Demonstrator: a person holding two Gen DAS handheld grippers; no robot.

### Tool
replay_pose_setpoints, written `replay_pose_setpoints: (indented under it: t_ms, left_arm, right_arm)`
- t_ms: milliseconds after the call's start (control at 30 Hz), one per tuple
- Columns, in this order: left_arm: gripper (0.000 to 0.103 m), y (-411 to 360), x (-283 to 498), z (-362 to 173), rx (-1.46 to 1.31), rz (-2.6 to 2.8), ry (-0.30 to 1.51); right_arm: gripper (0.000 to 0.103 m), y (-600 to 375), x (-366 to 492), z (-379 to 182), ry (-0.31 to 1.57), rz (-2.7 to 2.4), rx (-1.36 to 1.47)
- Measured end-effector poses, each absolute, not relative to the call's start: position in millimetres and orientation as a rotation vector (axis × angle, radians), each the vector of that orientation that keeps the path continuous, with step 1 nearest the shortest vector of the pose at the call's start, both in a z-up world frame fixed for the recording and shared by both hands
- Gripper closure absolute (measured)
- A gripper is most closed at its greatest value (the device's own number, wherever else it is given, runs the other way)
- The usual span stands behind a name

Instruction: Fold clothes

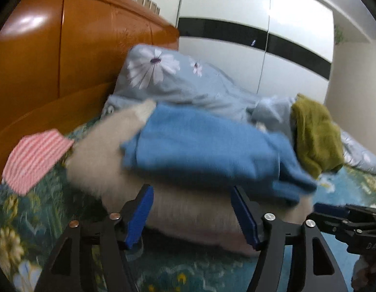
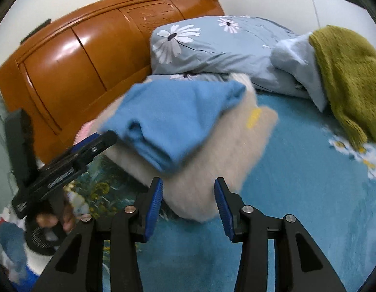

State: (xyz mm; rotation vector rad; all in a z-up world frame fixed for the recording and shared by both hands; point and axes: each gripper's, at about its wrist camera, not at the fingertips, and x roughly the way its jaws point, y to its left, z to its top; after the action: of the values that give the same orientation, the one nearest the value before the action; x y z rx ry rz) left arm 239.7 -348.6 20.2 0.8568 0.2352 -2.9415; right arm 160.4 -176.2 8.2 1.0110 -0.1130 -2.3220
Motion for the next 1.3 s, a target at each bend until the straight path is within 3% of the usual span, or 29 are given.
replay_pose_setpoints:
  t_ms: [67,233,333,600,633,667,700,933,1067,1300]
  left_arm:
    - [0.025,-342,244,8,0.898,-2.918,0.210]
    - [0.014,-333,247,-16,0.952,-2.847,0.161]
    - [0.000,-333,251,-24,0.926,-2.848,0.225]
    - [0.000,-336,247,-35,0.950,-2.798,0.282]
    - [0.000,-336,247,-36,0.954,-2.789,0.280]
    - [0.000,-336,246,-37,0.961,-2.783,0.281]
    - [0.000,-336,245,-38,0.970,-2.782,0.280]
    - [0.000,-327,244,-37,1.001,-2.792,0.222]
    - [0.000,-320,248,-32,0.975,-2.798,0.174]
    - [0.000,-314,255,-25,0.943,-2.800,0.156]
  right_arm:
    - [0.043,-175,164,-1,-0.104,-2.350,1.019]
    - [0.041,-172,171,-19,-0.110,-2.384,1.048]
    - [0.040,-172,173,-27,-0.100,-2.409,1.060]
    - [0.037,-164,171,-40,-0.100,-2.484,1.059]
    - [0.033,-163,171,-42,-0.097,-2.490,1.056]
    - [0.019,-162,172,-43,-0.096,-2.496,1.052]
    - [0.013,-162,172,-44,-0.101,-2.501,1.049]
    - [0.013,-158,170,-51,-0.126,-2.524,1.042]
    - [0.000,-157,173,-50,-0.124,-2.540,1.022]
    - [0.000,-155,177,-50,-0.129,-2.566,0.996]
